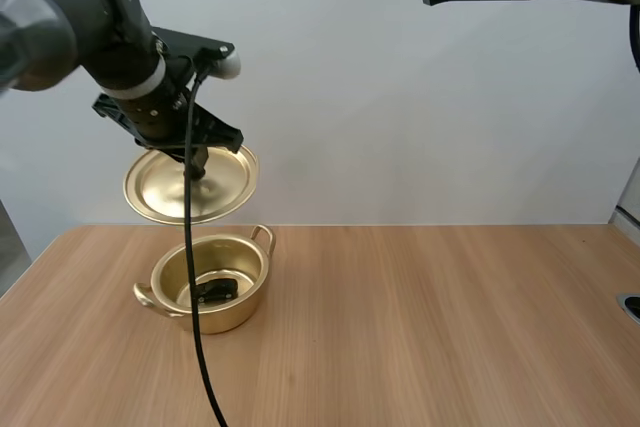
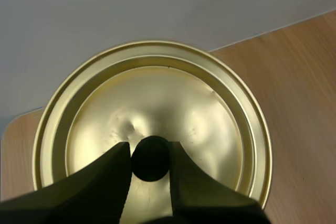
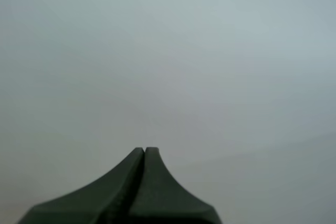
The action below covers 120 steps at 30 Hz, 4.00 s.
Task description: Open the pot, put the car inside, and close it
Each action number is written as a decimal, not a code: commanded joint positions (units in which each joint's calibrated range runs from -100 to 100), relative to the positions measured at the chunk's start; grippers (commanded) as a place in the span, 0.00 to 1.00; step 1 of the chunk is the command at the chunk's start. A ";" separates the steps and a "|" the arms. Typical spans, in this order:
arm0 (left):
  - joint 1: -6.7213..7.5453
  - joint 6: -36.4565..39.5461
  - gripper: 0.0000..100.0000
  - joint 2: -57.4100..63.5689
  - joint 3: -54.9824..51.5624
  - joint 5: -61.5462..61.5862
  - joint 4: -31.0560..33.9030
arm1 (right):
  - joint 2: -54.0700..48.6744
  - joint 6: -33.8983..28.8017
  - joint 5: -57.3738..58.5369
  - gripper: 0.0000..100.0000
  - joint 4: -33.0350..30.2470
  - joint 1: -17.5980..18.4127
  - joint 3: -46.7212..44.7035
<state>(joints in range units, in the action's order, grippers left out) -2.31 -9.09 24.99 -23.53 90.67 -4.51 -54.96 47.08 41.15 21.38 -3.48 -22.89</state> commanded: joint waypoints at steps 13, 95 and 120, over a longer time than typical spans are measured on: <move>-0.04 -0.01 0.00 -6.83 -8.29 -6.35 -2.84 | -0.05 -0.10 -0.06 0.00 -0.01 -0.01 -0.08; -2.83 14.16 1.00 58.72 -47.91 -71.28 0.83 | 5.78 0.21 -19.88 0.00 9.57 -0.01 -35.45; 2.15 19.89 0.71 67.21 -52.35 -44.10 8.35 | -4.52 0.21 -41.85 0.00 6.18 -0.01 -53.71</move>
<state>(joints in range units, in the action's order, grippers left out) -0.22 6.90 91.41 -75.94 47.07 0.95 -59.51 47.23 -0.78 27.50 -3.48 -76.52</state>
